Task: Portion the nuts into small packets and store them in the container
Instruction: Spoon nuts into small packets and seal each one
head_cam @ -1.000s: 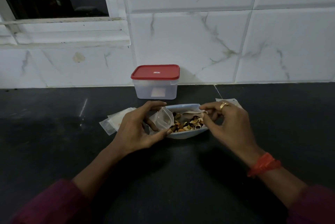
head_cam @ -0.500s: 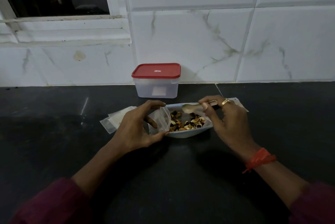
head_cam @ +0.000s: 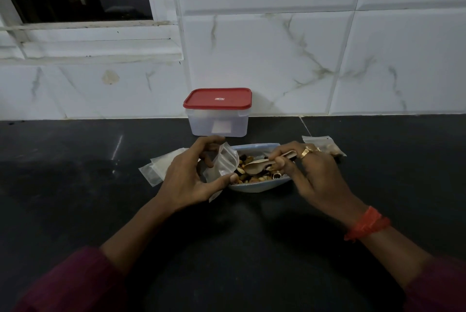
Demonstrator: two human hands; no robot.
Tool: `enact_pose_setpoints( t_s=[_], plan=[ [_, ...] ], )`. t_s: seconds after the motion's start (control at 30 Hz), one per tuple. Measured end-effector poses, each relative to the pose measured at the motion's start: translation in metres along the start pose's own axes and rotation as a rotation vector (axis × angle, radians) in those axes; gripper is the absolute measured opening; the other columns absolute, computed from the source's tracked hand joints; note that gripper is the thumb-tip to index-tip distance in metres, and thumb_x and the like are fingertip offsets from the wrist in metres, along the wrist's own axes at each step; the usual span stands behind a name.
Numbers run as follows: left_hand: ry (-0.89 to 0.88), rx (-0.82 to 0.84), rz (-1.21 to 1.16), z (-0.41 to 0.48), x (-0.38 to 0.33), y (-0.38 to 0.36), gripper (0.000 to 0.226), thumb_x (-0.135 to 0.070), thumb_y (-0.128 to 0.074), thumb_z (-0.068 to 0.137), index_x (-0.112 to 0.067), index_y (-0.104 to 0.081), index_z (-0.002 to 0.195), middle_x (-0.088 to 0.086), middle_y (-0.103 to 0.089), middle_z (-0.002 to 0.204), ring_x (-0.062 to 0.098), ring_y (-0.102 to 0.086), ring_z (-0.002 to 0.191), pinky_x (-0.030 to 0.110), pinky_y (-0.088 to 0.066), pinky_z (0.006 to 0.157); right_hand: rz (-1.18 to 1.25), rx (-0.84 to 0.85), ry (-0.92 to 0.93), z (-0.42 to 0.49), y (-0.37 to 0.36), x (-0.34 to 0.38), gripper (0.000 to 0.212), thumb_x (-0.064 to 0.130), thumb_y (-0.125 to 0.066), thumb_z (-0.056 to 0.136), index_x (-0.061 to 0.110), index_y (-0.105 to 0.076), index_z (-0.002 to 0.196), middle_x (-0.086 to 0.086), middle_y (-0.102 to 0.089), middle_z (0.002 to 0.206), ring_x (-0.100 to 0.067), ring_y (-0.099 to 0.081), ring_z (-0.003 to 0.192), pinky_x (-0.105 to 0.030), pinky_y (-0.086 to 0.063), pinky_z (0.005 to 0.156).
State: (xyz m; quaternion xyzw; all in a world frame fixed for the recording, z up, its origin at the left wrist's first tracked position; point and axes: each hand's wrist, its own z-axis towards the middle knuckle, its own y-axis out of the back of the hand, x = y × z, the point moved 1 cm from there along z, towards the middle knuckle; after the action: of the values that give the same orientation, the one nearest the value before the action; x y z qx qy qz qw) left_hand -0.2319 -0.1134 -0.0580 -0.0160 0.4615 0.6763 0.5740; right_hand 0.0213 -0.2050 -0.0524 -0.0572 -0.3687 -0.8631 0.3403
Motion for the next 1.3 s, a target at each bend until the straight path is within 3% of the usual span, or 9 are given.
enact_pose_setpoints(
  t_s=[0.27,0.47,0.6,0.67,0.83,0.97,1.03,1.13,1.3],
  plan=[
    [0.008,0.002,-0.026,0.0,-0.001,0.0,0.07,-0.062,-0.071,0.076,-0.027,-0.054,0.134,-0.02,-0.061,0.123,-0.002,-0.059,0.111,0.006,-0.046,0.085,-0.21,0.088,0.125,-0.003,-0.01,-0.004,0.025,0.027,-0.049,0.099,0.019,-0.069,0.11,0.006,-0.07,0.111,-0.009,-0.054,0.099,-0.028,-0.04,0.091],
    [0.001,0.024,-0.046,0.001,-0.001,-0.002,0.072,-0.052,-0.082,0.074,-0.023,-0.055,0.135,-0.015,-0.062,0.127,-0.004,-0.058,0.115,0.008,-0.046,0.093,-0.109,-0.164,-0.011,0.0,0.005,-0.005,0.023,0.027,-0.05,0.101,0.015,-0.068,0.109,0.009,-0.068,0.103,-0.003,-0.059,0.097,-0.034,-0.049,0.09],
    [-0.006,0.035,-0.012,0.001,0.001,-0.001,0.076,-0.05,-0.085,0.07,-0.023,-0.055,0.135,-0.013,-0.063,0.127,-0.003,-0.059,0.115,0.013,-0.049,0.096,-0.222,-0.022,-0.107,-0.005,-0.004,-0.013,0.023,0.038,-0.047,0.101,0.03,-0.065,0.113,0.022,-0.061,0.096,-0.004,-0.058,0.087,-0.045,-0.045,0.096],
    [-0.011,0.045,0.003,0.001,0.003,-0.001,0.079,-0.052,-0.086,0.067,-0.025,-0.054,0.135,-0.014,-0.063,0.126,-0.004,-0.059,0.116,0.014,-0.05,0.096,-0.232,0.068,-0.129,-0.008,-0.009,-0.015,0.024,0.044,-0.045,0.101,0.035,-0.063,0.114,0.02,-0.065,0.094,-0.006,-0.057,0.086,-0.045,-0.042,0.096],
    [-0.035,0.072,0.048,0.002,0.005,-0.001,0.079,-0.054,-0.086,0.067,-0.027,-0.052,0.134,-0.015,-0.062,0.127,-0.003,-0.058,0.116,0.017,-0.051,0.097,-0.139,-0.108,-0.097,-0.002,0.0,-0.007,0.022,0.038,-0.047,0.102,0.028,-0.066,0.11,0.01,-0.071,0.089,-0.014,-0.066,0.079,-0.043,-0.043,0.092],
    [-0.047,0.087,0.059,0.001,0.004,0.0,0.077,-0.054,-0.084,0.068,-0.029,-0.052,0.133,-0.016,-0.061,0.127,-0.004,-0.057,0.116,0.017,-0.051,0.097,-0.137,-0.015,-0.09,-0.004,-0.004,-0.008,0.022,0.04,-0.047,0.102,0.03,-0.066,0.109,0.015,-0.069,0.085,-0.012,-0.063,0.079,-0.045,-0.043,0.089],
    [-0.045,0.083,0.059,0.001,0.004,0.0,0.076,-0.056,-0.082,0.069,-0.029,-0.052,0.134,-0.016,-0.061,0.127,-0.005,-0.057,0.115,0.016,-0.052,0.095,-0.105,-0.074,-0.084,-0.003,-0.003,-0.005,0.022,0.037,-0.049,0.102,0.026,-0.067,0.108,0.015,-0.07,0.087,-0.012,-0.065,0.079,-0.045,-0.045,0.089],
    [-0.025,0.061,0.021,0.001,0.003,-0.001,0.073,-0.059,-0.079,0.073,-0.027,-0.053,0.134,-0.015,-0.062,0.126,-0.003,-0.058,0.114,0.015,-0.052,0.094,-0.119,-0.145,-0.157,-0.002,0.002,-0.006,0.026,0.041,-0.049,0.101,0.026,-0.068,0.111,0.009,-0.071,0.083,-0.01,-0.065,0.075,-0.043,-0.049,0.088],
    [-0.016,0.039,0.095,0.0,0.005,-0.001,0.073,-0.068,-0.071,0.073,-0.031,-0.053,0.133,-0.014,-0.061,0.125,0.003,-0.057,0.112,0.027,-0.053,0.09,-0.16,-0.005,-0.326,-0.006,-0.001,-0.013,0.03,0.042,-0.045,0.101,0.034,-0.067,0.12,0.009,-0.071,0.087,-0.003,-0.061,0.081,-0.038,-0.045,0.093]
  ],
)
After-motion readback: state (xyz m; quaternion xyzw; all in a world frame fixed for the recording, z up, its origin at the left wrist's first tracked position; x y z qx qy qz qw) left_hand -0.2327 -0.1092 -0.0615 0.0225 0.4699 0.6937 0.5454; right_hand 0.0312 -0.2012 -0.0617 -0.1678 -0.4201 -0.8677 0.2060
